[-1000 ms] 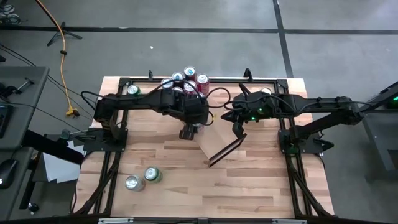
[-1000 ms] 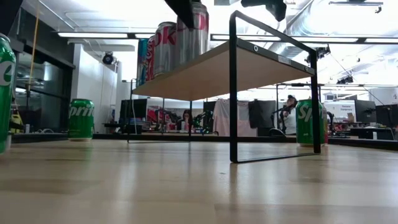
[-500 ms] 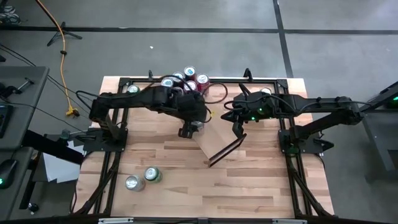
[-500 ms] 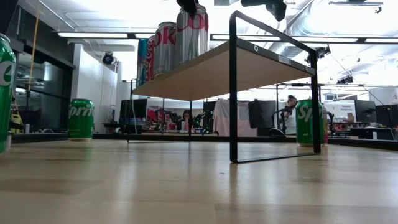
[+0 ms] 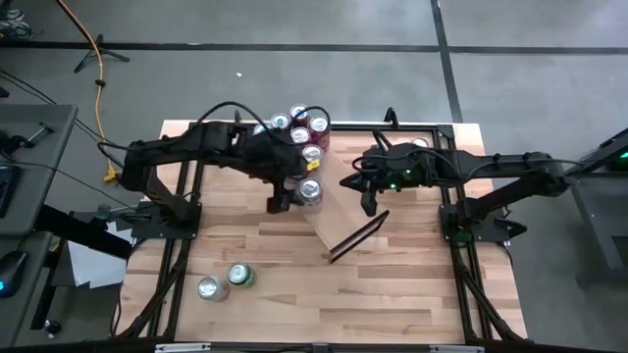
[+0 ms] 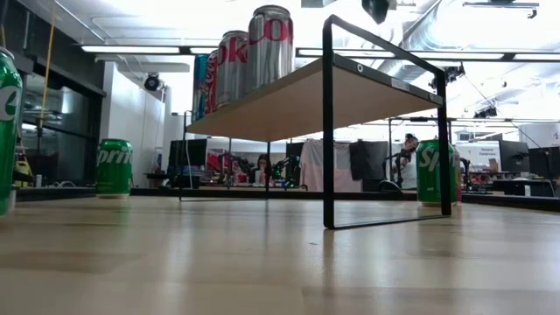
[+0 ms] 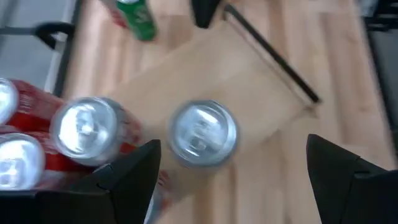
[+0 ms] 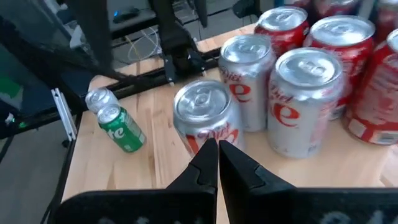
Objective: Place canned beverage on shelf
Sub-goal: Put the silver soda can on the shelf aligned with the other silver soda cans
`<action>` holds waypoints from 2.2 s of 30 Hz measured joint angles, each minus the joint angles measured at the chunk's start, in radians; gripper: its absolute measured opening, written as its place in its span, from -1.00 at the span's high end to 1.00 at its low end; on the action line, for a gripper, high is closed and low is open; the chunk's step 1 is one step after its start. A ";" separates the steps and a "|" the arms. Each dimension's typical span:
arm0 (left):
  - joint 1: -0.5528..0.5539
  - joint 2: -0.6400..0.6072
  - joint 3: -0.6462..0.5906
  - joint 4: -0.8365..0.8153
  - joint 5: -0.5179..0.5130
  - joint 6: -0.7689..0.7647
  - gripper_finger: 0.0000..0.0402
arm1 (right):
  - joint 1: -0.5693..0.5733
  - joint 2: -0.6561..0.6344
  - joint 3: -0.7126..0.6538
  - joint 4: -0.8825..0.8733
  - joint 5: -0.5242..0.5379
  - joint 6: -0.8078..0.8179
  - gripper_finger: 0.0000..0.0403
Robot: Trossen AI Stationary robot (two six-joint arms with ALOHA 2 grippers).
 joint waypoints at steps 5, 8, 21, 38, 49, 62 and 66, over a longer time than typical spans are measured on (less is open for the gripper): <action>-0.009 -0.041 -0.045 0.006 0.137 -0.045 -0.50 | 0.000 0.049 0.000 0.029 -0.035 -0.023 1.00; -0.024 -0.077 -0.110 0.028 0.133 -0.082 -0.42 | 0.000 0.071 0.000 0.026 -0.035 -0.033 1.00; -0.174 -0.322 -0.665 0.533 -0.052 -0.347 0.92 | -0.016 0.143 0.000 0.034 0.059 -0.039 1.00; -0.172 -0.303 -0.849 0.814 -0.221 -0.396 1.00 | -0.016 0.258 0.000 0.164 0.121 -0.023 1.00; -0.126 -0.303 -0.849 0.806 -0.254 -0.357 1.00 | -0.006 0.258 0.000 0.141 0.144 -0.013 1.00; -0.109 -0.295 -0.849 0.809 -0.341 -0.331 1.00 | 0.032 0.155 0.000 0.024 0.120 0.033 1.00; -0.086 -0.272 -0.849 0.843 -0.335 -0.321 1.00 | 0.058 0.152 0.000 0.018 0.109 0.038 1.00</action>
